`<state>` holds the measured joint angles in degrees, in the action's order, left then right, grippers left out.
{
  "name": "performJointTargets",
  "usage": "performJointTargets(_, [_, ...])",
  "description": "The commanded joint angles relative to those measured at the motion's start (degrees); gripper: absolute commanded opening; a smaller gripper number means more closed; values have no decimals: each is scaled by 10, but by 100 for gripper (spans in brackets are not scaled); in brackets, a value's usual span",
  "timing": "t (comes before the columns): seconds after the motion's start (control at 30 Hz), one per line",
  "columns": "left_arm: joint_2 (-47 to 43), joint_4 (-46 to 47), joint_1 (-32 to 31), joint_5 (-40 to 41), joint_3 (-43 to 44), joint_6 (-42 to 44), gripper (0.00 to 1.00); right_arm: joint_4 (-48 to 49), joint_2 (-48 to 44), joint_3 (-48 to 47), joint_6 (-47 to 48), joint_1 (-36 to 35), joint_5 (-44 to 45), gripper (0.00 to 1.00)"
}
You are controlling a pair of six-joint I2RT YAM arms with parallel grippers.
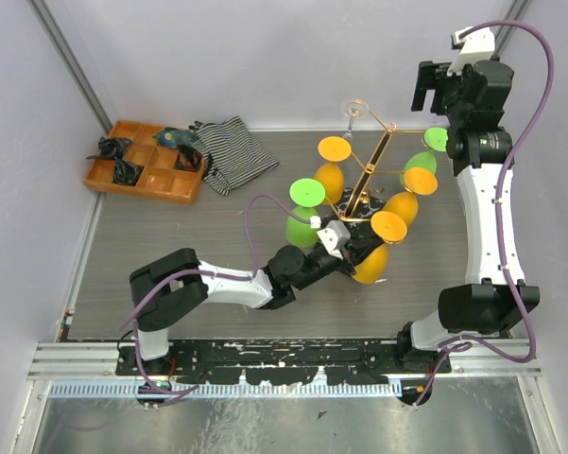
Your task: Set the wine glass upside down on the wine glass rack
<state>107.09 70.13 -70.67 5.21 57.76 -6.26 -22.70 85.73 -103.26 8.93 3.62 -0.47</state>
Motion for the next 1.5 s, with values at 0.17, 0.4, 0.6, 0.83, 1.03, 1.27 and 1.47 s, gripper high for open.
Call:
performJointTargets(0.17, [16, -15, 1, -56, 38, -8, 0, 33, -32, 0, 7, 3, 12, 95])
performJointTargets(0.4, [12, -18, 1, -77, 36, -13, 0, 33, -32, 0, 8, 3, 12, 95])
performJointTargets(0.6, [2, -19, -3, -125, 24, -14, 0, 33, -33, 4, 11, 2, 16, 95])
performJointTargets(0.83, [-25, -17, -6, -114, -11, -4, 0, 33, -34, 5, 12, 3, 16, 95])
performJointTargets(1.03, [-49, -3, -7, -68, -46, 8, 0, 33, -33, 5, 12, 3, 15, 95])
performJointTargets(1.27, [-64, 11, -7, -40, -70, 22, 18, 33, -32, 7, 10, 3, 13, 97])
performJointTargets(1.47, [-73, 23, -7, -25, -95, 30, 39, 33, -33, 9, 9, 3, 12, 99])
